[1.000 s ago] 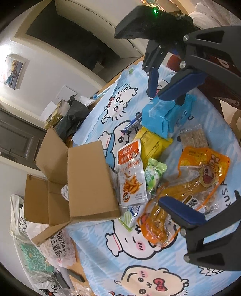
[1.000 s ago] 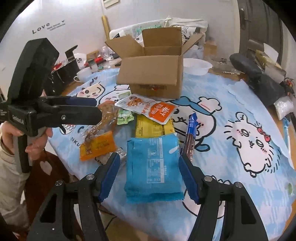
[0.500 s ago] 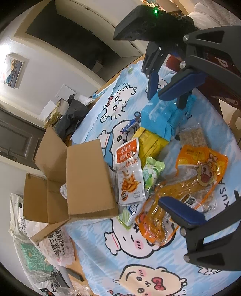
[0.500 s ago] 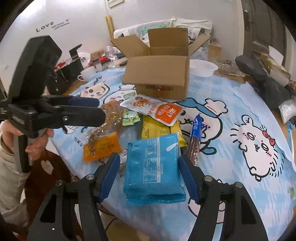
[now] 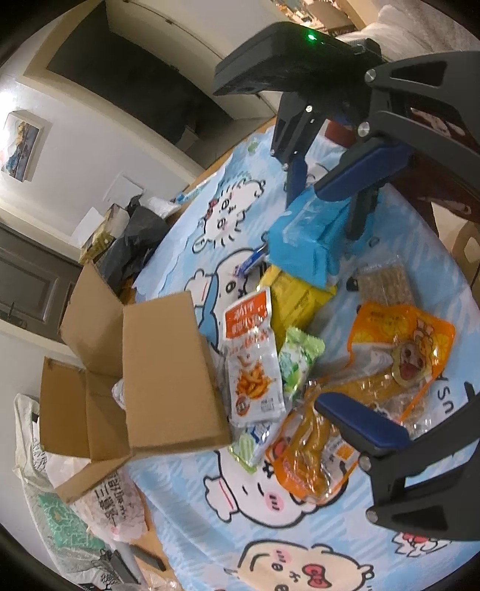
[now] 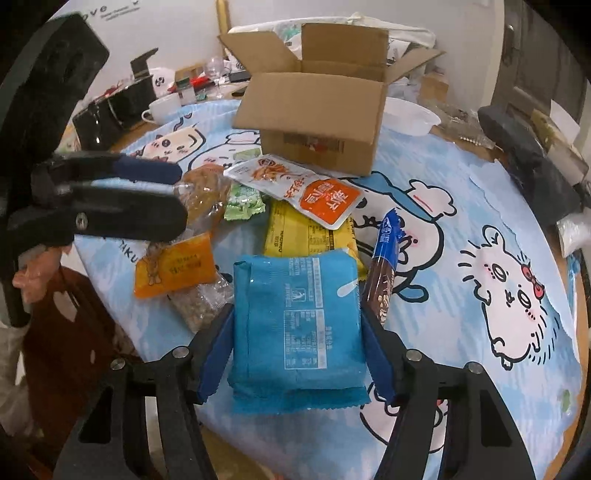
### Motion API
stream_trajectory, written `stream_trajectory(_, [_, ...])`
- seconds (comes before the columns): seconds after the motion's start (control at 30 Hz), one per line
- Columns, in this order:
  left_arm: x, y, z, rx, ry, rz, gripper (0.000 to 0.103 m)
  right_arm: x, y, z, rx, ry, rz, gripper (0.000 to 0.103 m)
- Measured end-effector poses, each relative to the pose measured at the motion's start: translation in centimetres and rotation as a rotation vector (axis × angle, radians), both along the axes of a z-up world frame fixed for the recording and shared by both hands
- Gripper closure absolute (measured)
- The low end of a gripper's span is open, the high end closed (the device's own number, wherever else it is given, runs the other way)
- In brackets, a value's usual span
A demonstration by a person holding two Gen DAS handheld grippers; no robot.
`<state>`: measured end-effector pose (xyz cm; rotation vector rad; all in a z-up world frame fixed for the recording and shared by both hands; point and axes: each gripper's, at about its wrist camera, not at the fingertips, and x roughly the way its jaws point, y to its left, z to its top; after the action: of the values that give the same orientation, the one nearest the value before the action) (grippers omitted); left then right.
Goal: Organize snacks
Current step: 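Carry the blue packet into the box and open the right gripper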
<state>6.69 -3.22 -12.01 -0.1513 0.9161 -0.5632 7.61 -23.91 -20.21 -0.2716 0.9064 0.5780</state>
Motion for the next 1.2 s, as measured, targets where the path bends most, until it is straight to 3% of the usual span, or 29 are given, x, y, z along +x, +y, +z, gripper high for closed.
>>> stream_trajectory(0.2, [1.3, -1.3, 1.8, -0.088, 0.017, -0.057, 0.004, -0.1, -1.0, 3.2, 0.110, -0.084, -0.020, 0.042])
stream_trajectory(0.3, [2.1, -1.4, 3.1, -0.147, 0.016, -0.073, 0.020, -0.1, -0.6, 5.4, 0.174, -0.138, -0.005, 0.042])
stream_trajectory(0.37, [2.9, -0.9, 4.1, -0.193, 0.024, -0.062, 0.039, 0.0, -0.1, 6.6, 0.204, -0.175, 0.013, 0.042])
stream_trajectory(0.47, [3.8, -0.2, 5.5, -0.224, 0.008, -0.055, 0.049, 0.5, 0.7, 8.2, 0.252, -0.214, 0.037, 0.042])
stream_trajectory(0.67, [5.7, 1.1, 9.5, -0.164, -0.073, -0.017, 0.053, 2.7, 2.3, 10.7, 0.302, -0.258, 0.068, 0.042])
stream_trajectory(0.87, [10.4, 2.1, 13.4, -0.068, -0.123, 0.018, 0.054, 7.0, 4.0, 14.2, 0.319, -0.276, 0.083, 0.042])
stream_trajectory(1.03, [15.6, 3.2, 13.4, -0.004, -0.097, 0.058, 0.054, 12.8, 5.8, 15.6, 0.307, -0.226, 0.089, 0.042])
stream_trajectory(1.2, [19.1, 4.0, 11.3, 0.087, -0.048, 0.112, 0.054, 18.3, 8.0, 14.3, 0.290, -0.128, 0.088, 0.042])
